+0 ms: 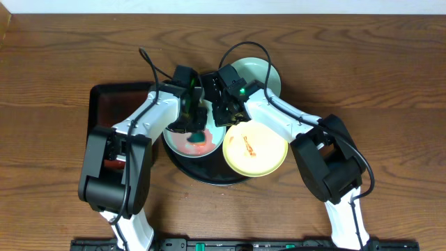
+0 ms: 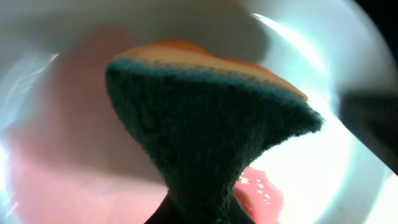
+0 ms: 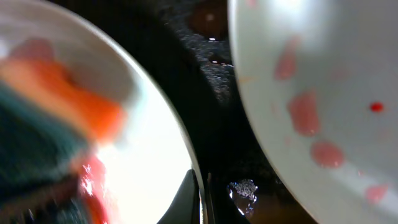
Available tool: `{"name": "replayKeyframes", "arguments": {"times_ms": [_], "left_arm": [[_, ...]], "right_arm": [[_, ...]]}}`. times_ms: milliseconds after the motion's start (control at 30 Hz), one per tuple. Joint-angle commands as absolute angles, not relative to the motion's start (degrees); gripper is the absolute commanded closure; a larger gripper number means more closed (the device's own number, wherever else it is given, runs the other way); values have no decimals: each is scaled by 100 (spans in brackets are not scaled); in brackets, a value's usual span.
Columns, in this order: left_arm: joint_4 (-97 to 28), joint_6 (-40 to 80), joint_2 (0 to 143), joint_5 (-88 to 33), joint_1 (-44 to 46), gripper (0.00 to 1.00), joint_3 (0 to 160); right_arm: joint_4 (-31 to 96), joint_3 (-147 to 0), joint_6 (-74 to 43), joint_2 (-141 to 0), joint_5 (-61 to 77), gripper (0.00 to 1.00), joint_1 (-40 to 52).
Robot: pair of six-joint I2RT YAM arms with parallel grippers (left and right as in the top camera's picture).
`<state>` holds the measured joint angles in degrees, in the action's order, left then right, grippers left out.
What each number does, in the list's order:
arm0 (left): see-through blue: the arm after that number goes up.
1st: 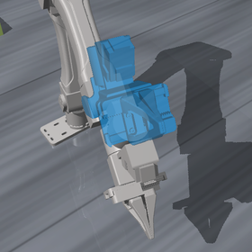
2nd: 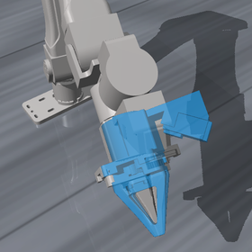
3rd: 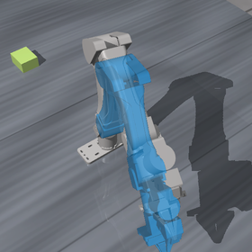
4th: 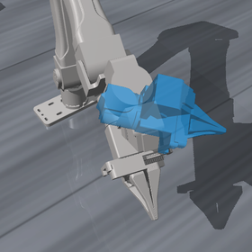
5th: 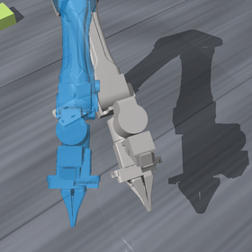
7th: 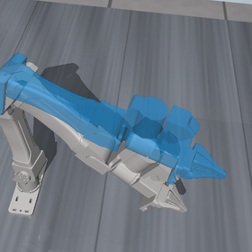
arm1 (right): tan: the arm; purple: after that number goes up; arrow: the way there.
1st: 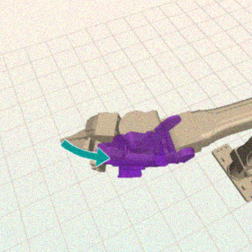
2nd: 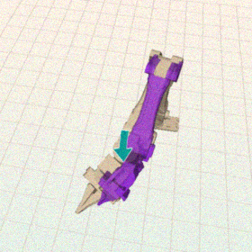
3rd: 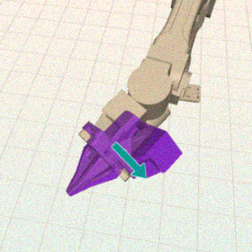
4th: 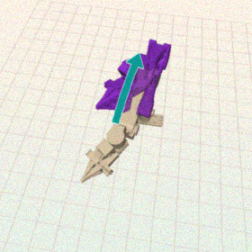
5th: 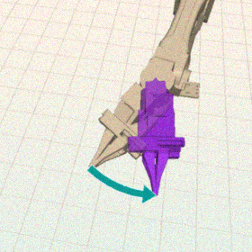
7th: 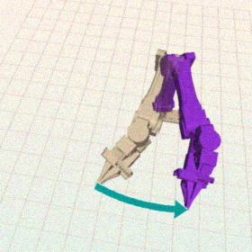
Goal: Clean dirty plates on tray and stack at the side
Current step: 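Scrub the left green plate with the sponge in the left gripper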
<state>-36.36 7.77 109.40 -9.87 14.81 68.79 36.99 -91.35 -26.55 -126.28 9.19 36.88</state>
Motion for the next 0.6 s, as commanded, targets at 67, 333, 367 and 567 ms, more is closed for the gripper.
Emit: {"name": "replayKeyframes", "arguments": {"times_ms": [67, 333, 367, 567], "left_arm": [[-4169, 1876, 11004, 1286, 1417, 93, 7172], [-5730, 1935, 10971, 1168, 1417, 93, 8016], [-5854, 1907, 10949, 1068, 1417, 93, 8103], [-6184, 1732, 10689, 56, 1415, 93, 8503]], "right_arm": [[3874, -8912, -2672, -12862, 449, 99, 3760], [3852, -8912, -2670, -12862, 427, 99, 3760], [3833, -8912, -2644, -12862, 429, 99, 3760], [3791, -8912, -2279, -12862, 628, 99, 3760]]}}
